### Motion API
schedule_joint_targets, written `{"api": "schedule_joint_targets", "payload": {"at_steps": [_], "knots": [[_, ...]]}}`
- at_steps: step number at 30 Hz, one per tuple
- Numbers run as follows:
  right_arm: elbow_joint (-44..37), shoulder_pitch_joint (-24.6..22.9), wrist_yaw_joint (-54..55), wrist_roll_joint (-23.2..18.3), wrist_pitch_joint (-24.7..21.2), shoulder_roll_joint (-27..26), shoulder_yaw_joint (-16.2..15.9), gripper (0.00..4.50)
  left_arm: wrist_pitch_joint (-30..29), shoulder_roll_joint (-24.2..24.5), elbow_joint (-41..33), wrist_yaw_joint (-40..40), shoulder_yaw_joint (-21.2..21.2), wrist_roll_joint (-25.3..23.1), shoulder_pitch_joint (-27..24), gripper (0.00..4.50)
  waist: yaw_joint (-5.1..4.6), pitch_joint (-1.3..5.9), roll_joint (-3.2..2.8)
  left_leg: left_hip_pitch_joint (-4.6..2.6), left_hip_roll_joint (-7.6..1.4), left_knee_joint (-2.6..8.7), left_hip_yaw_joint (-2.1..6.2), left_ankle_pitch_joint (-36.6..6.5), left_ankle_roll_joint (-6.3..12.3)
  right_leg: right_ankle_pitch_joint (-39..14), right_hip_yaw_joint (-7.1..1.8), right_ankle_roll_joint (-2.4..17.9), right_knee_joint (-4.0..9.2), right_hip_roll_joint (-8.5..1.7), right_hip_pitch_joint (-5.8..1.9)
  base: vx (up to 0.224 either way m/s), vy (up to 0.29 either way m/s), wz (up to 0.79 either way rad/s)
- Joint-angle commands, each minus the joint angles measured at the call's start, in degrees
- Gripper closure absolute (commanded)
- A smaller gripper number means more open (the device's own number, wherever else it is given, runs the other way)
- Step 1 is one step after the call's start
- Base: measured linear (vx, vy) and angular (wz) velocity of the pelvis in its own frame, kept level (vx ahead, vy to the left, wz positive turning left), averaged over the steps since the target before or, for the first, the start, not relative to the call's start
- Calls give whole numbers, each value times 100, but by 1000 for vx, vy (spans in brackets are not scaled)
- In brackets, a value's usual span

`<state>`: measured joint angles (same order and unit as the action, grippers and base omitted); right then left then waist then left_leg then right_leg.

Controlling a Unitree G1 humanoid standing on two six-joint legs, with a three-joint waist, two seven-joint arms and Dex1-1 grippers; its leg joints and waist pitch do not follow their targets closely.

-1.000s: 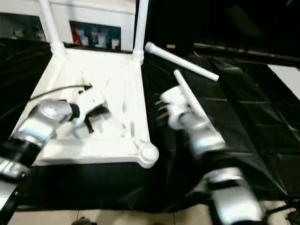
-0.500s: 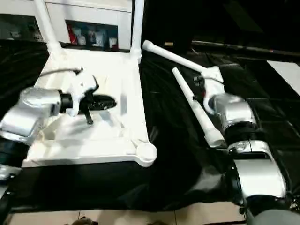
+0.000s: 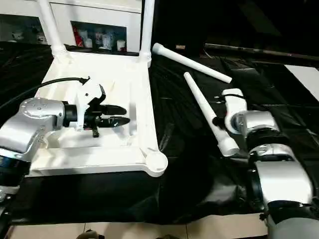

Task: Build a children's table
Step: Rotate table base

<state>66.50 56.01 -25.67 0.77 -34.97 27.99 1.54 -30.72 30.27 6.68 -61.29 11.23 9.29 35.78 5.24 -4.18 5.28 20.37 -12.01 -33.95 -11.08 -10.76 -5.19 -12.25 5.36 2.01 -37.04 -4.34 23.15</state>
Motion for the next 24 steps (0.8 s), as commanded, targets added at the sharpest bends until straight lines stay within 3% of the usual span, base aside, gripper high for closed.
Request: {"api": "schedule_joint_targets", "payload": {"at_steps": [1,3,5,8,11,16,24], "knots": [[73,1,-286,-18,-244,102,-25,160,-154,62,-232,-102,131,42,-82,209,31,461,-13,19,-130,279,38,-120,68,51,-361,1259,326,-376,-405,0,0,0],[150,-31,-408,7,-250,118,-81,148,-185,95,-268,-145,166,31,-111,198,36,457,-18,21,-132,273,29,-138,81,-19,-360,1265,335,-378,-393,0,0,0],[327,-54,-431,75,-211,157,-109,127,-232,107,-305,-178,198,27,-130,172,42,454,-61,7,-142,271,27,-210,34,-103,-360,1310,346,-383,-376,0,0,0],[448,-72,-560,46,-302,214,-56,115,-307,116,-342,-201,244,59,-113,163,54,459,-56,10,-147,268,31,-263,-9,-134,-359,1325,344,-387,-385,0,0,0],[504,-132,-764,144,-397,242,-173,81,-331,122,-337,-181,272,61,-102,126,71,461,-67,16,-145,262,32,-240,-6,-82,-357,1320,335,-377,-386,0,0,0],[592,-215,-909,195,-412,284,-239,81,-307,128,-306,-152,283,12,-110,89,94,470,-33,22,-144,252,26,-145,34,-14,-356,1325,331,-386,-391,0,0,0],[702,-252,-1122,213,-427,371,-223,159,-375,129,-345,-104,285,17,-115,26,114,469,-28,24,-147,245,24,-175,32,-139,-354,1294,337,-385,-387,0,0,0]]}}
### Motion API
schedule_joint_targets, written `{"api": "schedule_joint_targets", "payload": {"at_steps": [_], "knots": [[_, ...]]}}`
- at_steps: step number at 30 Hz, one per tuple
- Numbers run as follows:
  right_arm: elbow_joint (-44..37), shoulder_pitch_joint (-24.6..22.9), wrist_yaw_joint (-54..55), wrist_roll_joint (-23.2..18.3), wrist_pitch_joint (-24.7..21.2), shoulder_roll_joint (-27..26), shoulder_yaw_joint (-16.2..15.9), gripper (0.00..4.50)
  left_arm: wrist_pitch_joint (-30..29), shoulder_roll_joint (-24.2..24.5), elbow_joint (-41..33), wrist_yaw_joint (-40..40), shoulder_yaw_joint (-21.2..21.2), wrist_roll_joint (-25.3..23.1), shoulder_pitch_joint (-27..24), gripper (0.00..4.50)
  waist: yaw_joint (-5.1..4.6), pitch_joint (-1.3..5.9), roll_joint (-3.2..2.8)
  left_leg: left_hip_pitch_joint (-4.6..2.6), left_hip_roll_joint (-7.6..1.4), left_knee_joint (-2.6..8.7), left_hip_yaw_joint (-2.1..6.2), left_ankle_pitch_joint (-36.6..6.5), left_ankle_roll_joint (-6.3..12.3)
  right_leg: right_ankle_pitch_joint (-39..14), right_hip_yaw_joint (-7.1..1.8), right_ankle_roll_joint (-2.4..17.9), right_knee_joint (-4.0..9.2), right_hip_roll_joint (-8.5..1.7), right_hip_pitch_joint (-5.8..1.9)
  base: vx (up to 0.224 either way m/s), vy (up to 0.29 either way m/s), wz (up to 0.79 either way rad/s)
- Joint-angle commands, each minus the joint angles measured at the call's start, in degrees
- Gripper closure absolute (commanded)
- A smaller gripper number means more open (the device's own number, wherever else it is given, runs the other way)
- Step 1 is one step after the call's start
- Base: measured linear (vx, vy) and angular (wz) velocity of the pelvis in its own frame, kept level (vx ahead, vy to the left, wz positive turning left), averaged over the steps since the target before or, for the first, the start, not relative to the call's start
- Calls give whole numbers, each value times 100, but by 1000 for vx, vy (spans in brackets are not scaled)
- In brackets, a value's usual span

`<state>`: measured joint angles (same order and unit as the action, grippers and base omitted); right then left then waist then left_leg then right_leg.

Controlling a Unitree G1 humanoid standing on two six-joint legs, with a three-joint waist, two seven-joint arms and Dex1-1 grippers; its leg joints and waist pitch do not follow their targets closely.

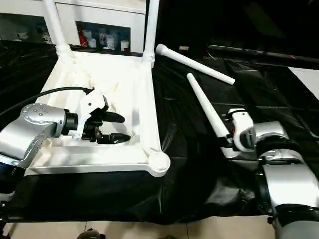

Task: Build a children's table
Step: Rotate table base

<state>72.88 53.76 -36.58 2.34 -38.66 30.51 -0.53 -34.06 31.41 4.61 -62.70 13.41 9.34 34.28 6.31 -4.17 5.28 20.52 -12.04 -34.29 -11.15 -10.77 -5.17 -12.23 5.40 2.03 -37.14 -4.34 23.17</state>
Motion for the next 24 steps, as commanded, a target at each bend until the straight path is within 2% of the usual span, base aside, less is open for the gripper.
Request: {"api": "schedule_joint_targets", "payload": {"at_steps": [1,2,6,15,19,21,22,23,24], "knots": [[71,-38,-30,47,-63,121,-2,164,-30,12,-127,47,69,4,36,12,5,468,-27,13,-141,278,32,-149,36,-111,-358,1295,342,-380,-388,0,0,0],[83,-42,-35,37,-64,126,10,179,-18,1,-110,73,63,-7,38,5,7,471,-40,10,-142,276,33,-134,41,-80,-357,1306,337,-383,-387,0,0,0],[89,-38,-72,30,-57,136,19,185,6,-34,-73,186,4,-29,33,0,6,473,-32,9,-143,272,30,-131,55,-42,-355,1331,335,-378,-386,0,0,0],[24,-116,-222,43,-108,70,-20,185,78,-280,50,701,-315,3,19,0,4,479,-3,12,-140,259,30,-97,109,-66,-353,1315,342,-382,-391,0,0,0],[-5,-146,-55,-47,-22,36,104,185,249,-515,254,1272,-587,-43,88,0,-5,481,-2,11,-140,261,39,-157,89,-131,-350,1285,352,-383,-390,0,0,0],[-198,-132,288,-296,308,48,439,186,651,-858,650,2328,-974,-232,275,0,-2,489,32,7,-132,257,41,-169,98,-139,-353,1247,363,-385,-393,0,0,0],[-451,-196,519,-411,643,53,619,186,859,-997,747,2855,-1104,-390,310,0,0,494,-2,12,-135,257,47,-168,99,-96,-358,1247,350,-388,-395,0,0,0],[-626,-245,666,-478,869,56,731,186,990,-1079,792,3176,-1176,-496,321,0,0,494,13,-3,-147,252,52,-209,100,-26,-364,1170,372,-391,-390,0,0,0],[-626,-245,666,-478,869,56,731,186,990,-1079,792,3176,-1176,-496,321,0,5,529,27,9,-136,239,60,-70,155,94,-350,1166,332,-390,-405,0,0,0]]}}
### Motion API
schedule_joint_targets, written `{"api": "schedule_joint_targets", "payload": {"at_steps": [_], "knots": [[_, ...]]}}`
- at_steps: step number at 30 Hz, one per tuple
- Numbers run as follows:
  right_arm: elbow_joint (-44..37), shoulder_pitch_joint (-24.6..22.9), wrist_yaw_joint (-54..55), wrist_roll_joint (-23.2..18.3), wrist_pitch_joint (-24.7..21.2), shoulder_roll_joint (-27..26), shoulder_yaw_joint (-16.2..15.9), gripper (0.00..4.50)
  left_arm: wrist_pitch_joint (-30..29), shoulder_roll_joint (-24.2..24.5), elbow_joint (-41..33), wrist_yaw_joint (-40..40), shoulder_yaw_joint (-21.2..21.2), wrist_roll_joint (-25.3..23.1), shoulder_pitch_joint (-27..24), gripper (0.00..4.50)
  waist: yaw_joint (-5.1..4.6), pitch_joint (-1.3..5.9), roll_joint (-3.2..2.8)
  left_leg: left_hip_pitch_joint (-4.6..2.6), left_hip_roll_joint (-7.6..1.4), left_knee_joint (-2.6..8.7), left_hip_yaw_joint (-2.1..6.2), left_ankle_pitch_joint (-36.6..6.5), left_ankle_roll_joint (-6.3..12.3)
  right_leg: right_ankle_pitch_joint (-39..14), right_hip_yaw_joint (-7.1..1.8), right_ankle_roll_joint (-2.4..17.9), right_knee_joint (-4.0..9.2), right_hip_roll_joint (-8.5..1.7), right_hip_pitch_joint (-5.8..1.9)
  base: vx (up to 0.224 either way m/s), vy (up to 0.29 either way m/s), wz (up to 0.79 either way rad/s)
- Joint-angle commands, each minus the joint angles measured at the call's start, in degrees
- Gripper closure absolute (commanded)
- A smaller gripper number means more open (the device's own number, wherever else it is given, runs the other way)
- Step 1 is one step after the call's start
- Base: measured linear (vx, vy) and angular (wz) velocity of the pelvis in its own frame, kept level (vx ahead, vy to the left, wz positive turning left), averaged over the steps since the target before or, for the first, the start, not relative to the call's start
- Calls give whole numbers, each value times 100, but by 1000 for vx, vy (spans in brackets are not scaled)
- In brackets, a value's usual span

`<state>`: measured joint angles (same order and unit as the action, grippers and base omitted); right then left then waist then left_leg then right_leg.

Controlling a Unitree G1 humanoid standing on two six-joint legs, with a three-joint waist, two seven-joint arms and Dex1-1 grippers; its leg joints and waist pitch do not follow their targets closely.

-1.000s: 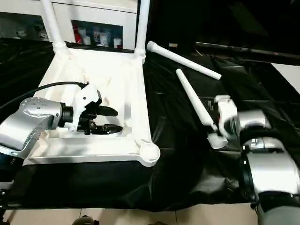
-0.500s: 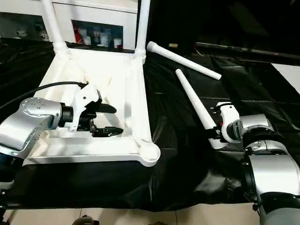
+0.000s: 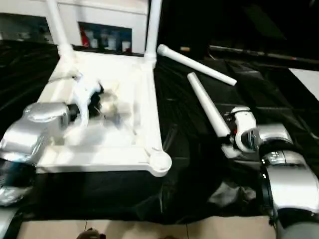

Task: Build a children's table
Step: Rotate table base

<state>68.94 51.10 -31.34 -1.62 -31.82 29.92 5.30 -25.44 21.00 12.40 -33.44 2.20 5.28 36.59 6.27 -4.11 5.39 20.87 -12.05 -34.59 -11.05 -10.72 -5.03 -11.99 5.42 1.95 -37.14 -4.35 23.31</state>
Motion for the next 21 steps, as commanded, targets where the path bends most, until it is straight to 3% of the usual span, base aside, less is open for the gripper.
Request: {"api": "schedule_joint_targets", "payload": {"at_steps": [1,2,3,4,5,8,9,11,12,13,15,17,18,19,20,21], "knots": [[-376,-48,227,-129,294,96,226,186,178,-73,-6,358,-64,-134,62,0,5,518,31,-17,-124,273,47,-34,179,90,-345,1179,333,-377,-417,0,0,0],[-604,-158,362,-203,466,65,351,186,257,-129,-39,530,-80,-204,16,0,9,496,26,-7,-126,279,44,-17,212,61,-348,1155,352,-381,-405,0,0,0],[-1343,-540,529,-288,639,-59,526,186,344,-261,-191,797,-93,-297,-159,0,19,502,-24,-14,-125,268,47,11,211,125,-354,1117,333,-380,-406,0,0,0],[-1898,-819,654,-335,670,-169,647,186,355,-354,-312,919,-94,-326,-295,0,37,496,-7,-5,-148,275,58,75,241,372,-365,1041,334,-395,-420,0,0,0],[-1898,-819,654,-335,670,-169,647,187,355,-354,-312,919,-94,-326,-295,0,19,516,15,-4,-142,269,64,120,261,441,-351,1058,306,-379,-422,0,0,0],[-3673,-1739,1117,-323,1024,-644,796,188,445,-734,-466,1324,-103,-356,-673,0,22,513,-33,-19,-118,276,46,119,373,525,-351,1124,341,-354,-395,0,0,0],[-3946,-1888,1206,-315,1129,-738,794,188,491,-811,-453,1435,-110,-373,-725,0,29,487,-65,-24,-143,294,59,-32,312,436,-364,1038,371,-373,-390,0,0,0],[-4413,-2148,1363,-298,1341,-906,777,188,590,-952,-410,1656,-128,-411,-809,0,17,495,-52,-53,-142,313,69,-261,254,30,-345,946,415,-377,-382,0,0,0],[-4850,-2405,1621,-348,1574,-1148,834,188,663,-1126,-369,1954,-194,-419,-921,0,-2,480,-123,-61,-139,338,82,-478,191,-351,-335,922,445,-374,-369,0,0,0],[-4850,-2405,1621,-348,1574,-1148,834,188,663,-1126,-369,1954,-194,-419,-921,0,-5,462,-89,-66,-150,343,75,-618,106,-558,-343,802,494,-374,-351,0,0,0],[-5236,-2654,1849,-461,1763,-1398,933,188,736,-1257,-366,2195,-233,-443,-1060,0,-25,449,-86,-69,-134,358,82,-827,37,-937,-335,627,528,-366,-336,0,0,0],[-5727,-3000,2081,-568,1909,-1684,1059,188,755,-1368,-435,2354,-241,-483,-1280,0,-86,435,-165,-132,-213,402,148,-1030,-121,-958,-238,489,562,-214,-268,0,0,0],[-5727,-3000,2081,-568,1909,-1684,1059,188,755,-1368,-435,2354,-241,-483,-1280,0,-196,429,-218,-228,-434,555,310,-1309,-80,-855,-91,578,546,-81,-251,0,0,0],[-5892,-3119,2173,-575,1875,-1761,1109,188,770,-1407,-449,2398,-233,-506,-1347,0,-242,440,-230,-260,-592,616,393,-1361,63,-752,-69,663,512,-100,-254,0,0,0],[-6119,-3292,2296,-524,1695,-1818,1148,188,747,-1461,-497,2449,-213,-541,-1420,0,-319,484,-322,-396,-1245,835,695,-1037,535,-269,31,1004,129,-195,-157,4,-78,8],[-6131,-3327,2309,-508,1628,-1810,1157,188,723,-1471,-519,2452,-196,-554,-1435,0,-333,486,-352,-414,-1321,849,711,-869,715,-187,55,1075,26,-207,-98,4,-78,8]]}}
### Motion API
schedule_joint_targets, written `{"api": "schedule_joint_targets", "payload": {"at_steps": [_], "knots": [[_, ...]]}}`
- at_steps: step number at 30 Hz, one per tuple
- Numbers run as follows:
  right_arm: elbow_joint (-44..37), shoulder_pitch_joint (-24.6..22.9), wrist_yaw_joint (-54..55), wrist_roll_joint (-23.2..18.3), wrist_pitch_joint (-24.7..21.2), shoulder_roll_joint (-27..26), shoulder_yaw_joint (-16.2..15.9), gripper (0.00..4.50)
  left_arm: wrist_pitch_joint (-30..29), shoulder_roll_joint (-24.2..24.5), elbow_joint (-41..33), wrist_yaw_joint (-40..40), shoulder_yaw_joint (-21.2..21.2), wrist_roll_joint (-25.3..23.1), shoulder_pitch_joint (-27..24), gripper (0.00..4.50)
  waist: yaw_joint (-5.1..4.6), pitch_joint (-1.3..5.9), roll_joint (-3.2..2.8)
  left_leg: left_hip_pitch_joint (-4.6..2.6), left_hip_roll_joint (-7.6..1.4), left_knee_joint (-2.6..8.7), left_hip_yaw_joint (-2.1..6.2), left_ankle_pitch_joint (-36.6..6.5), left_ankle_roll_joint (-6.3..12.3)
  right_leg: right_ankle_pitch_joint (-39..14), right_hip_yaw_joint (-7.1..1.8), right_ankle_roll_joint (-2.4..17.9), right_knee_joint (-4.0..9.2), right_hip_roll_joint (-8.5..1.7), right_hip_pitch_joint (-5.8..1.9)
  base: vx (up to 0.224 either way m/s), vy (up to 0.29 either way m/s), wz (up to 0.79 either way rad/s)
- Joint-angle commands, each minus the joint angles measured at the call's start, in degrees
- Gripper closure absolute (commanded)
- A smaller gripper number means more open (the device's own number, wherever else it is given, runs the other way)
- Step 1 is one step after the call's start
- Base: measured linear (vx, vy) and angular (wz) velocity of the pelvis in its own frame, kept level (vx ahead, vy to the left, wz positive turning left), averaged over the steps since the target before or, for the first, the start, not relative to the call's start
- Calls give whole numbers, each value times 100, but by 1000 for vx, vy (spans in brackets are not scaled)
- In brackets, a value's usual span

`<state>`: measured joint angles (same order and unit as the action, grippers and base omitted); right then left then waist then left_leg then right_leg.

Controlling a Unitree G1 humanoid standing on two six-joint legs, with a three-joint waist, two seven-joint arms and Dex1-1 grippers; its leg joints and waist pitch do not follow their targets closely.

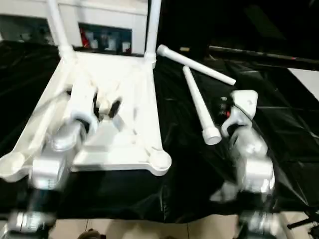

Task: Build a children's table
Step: Rotate table base, then pick table leg

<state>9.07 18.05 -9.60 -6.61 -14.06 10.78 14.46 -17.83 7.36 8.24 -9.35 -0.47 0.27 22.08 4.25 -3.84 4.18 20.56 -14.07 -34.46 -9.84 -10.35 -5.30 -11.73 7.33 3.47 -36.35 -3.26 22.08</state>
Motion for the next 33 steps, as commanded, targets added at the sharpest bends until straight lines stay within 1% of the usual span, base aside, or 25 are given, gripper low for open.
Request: {"api": "schedule_joint_targets", "payload": {"at_steps": [1,2,3,4,5,7,8,9,10,11,12,13,14,15,16,18,20,22,24,25,27,28,29,31,33], "knots": [[-143,-52,147,-12,-215,116,269,188,-42,-103,-187,0,127,-68,-12,0,-168,466,-187,-373,-1141,837,561,-760,1028,-83,-159,1113,-177,-358,90,2,-130,5],[-143,-49,120,-60,-254,113,291,188,-54,-102,-219,-21,141,-61,-19,0,-187,456,-2,-259,-884,745,356,-1054,1355,79,-262,1523,-83,-422,49,-5,-190,5],[-142,-45,84,-126,-307,110,322,188,-71,-100,-262,-50,161,-51,-29,0,-161,446,88,-150,-474,470,110,-1297,1445,23,-356,1890,151,-440,15,-5,-190,5],[-138,-33,-73,-213,-415,176,258,160,-63,-29,-308,-57,229,-118,-32,0,21,501,404,164,716,-907,-322,-1634,1342,-1059,-482,1846,744,-479,-235,1,-163,-1],[-119,-10,-189,-250,-524,243,174,160,-70,44,-295,-61,275,-174,-14,0,104,445,293,419,657,-1030,-127,-1151,1014,-2006,-572,1016,743,-734,-357,-16,-137,-10],[-43,45,-234,-234,-627,300,94,153,-62,124,-268,-75,333,-243,10,0,131,414,266,466,674,-756,8,-875,832,-2205,-668,-230,740,-758,-439,-31,-142,-8],[143,202,-381,-280,-773,354,-2,130,12,217,-216,-119,384,-314,48,0,83,407,44,310,447,-180,230,-557,1019,-1982,-497,-1406,873,-731,-442,-60,-109,-4],[164,223,-397,-287,-795,359,-15,120,25,229,-209,-125,389,-323,53,0,78,443,-57,193,260,-40,332,-452,1193,-1811,-391,-1572,909,-684,-386,-60,-109,-4],[455,467,-500,-254,-944,431,-110,120,17,247,-172,-171,355,-297,87,0,-87,491,-143,146,-537,277,871,-534,1691,-1270,-256,-1340,523,-641,-373,-72,-94,-20],[674,666,-597,-237,-1105,482,-180,120,35,270,-147,-220,339,-288,110,0,-70,524,-237,27,-922,394,1022,-677,1907,-915,-333,-1005,151,-725,-357,-42,-123,-16],[899,871,-666,-193,-1175,533,-239,113,40,300,-151,-286,342,-280,125,0,-150,473,-166,-192,-878,379,884,-748,1928,-282,-603,-340,-131,-838,-5,-42,-123,-16],[1087,1069,-750,-231,-1166,540,-237,88,59,343,-180,-364,362,-277,122,0,-103,371,54,-86,-186,135,458,-1165,1253,-595,-818,8,339,-923,18,-29,-138,12],[1116,1104,-766,-244,-1155,537,-231,88,65,353,-189,-381,369,-278,119,0,-30,340,173,-2,332,-118,206,-1230,866,-1809,-820,-287,675,-967,-109,-60,-118,11],[1290,1307,-859,-335,-1168,529,-218,78,65,432,-235,-409,423,-330,107,0,148,313,175,-30,460,-337,127,-777,592,-4155,-849,-958,892,-969,-98,-60,-118,11],[1394,1412,-900,-369,-1166,522,-229,73,64,484,-250,-390,460,-385,99,0,203,292,162,53,491,-262,111,-575,577,-4898,-728,-1245,968,-848,-122,-68,-87,-5],[1634,1599,-1035,-383,-1209,484,-335,63,-16,509,-279,-275,436,-405,79,0,192,346,54,-23,335,66,137,-671,562,-4008,-420,-1134,962,-570,-159,-61,-52,-7],[1913,1727,-1114,-344,-1197,405,-415,39,-138,470,-313,-156,361,-384,67,0,152,379,-69,-171,25,262,238,-928,636,-2704,-277,-656,936,-514,-202,0,0,0],[2274,1861,-1141,-300,-1105,310,-456,27,-207,492,-361,-154,374,-395,41,0,54,337,-127,-211,-285,422,302,-1709,489,-2168,-161,-41,878,-658,-297,0,0,0],[2779,2113,-1161,-264,-917,244,-496,8,-132,489,-395,-181,356,-406,22,0,32,298,-111,-312,-216,388,259,-2380,245,-2667,-125,-47,983,-740,-266,0,0,0],[3083,2261,-1159,-221,-816,206,-527,8,-132,482,-419,-195,338,-407,7,0,14,292,75,-327,-90,305,201,-2288,212,-3100,-91,-157,1084,-807,-258,0,0,0],[3873,2594,-954,-2,-558,123,-629,8,-210,509,-526,-206,328,-412,-64,0,70,297,-7,-310,18,234,154,-1897,263,-3551,-14,-408,1178,-856,-313,0,0,0],[3888,2600,-945,2,-553,121,-628,8,-212,511,-529,-208,329,-411,-66,0,57,313,54,-270,-32,260,178,-1841,273,-3486,27,-438,1155,-866,-355,14,51,-7],[4062,2668,-848,42,-484,101,-625,8,-235,530,-572,-226,337,-401,-97,0,43,329,-7,-203,-157,334,253,-1910,259,-3129,81,-460,1061,-858,-416,0,0,0],[4660,2882,-446,161,-346,27,-613,8,-336,607,-749,-262,362,-397,-182,0,27,364,-59,-225,-351,488,333,-2213,24,-2032,-73,-89,795,-862,-362,0,0,0],[5032,2982,-247,244,-188,-45,-657,8,-439,685,-878,-313,383,-411,-251,0,83,365,-35,-226,-186,428,249,-1938,-118,-1809,-157,230,804,-945,-316,53,23,4]]}}
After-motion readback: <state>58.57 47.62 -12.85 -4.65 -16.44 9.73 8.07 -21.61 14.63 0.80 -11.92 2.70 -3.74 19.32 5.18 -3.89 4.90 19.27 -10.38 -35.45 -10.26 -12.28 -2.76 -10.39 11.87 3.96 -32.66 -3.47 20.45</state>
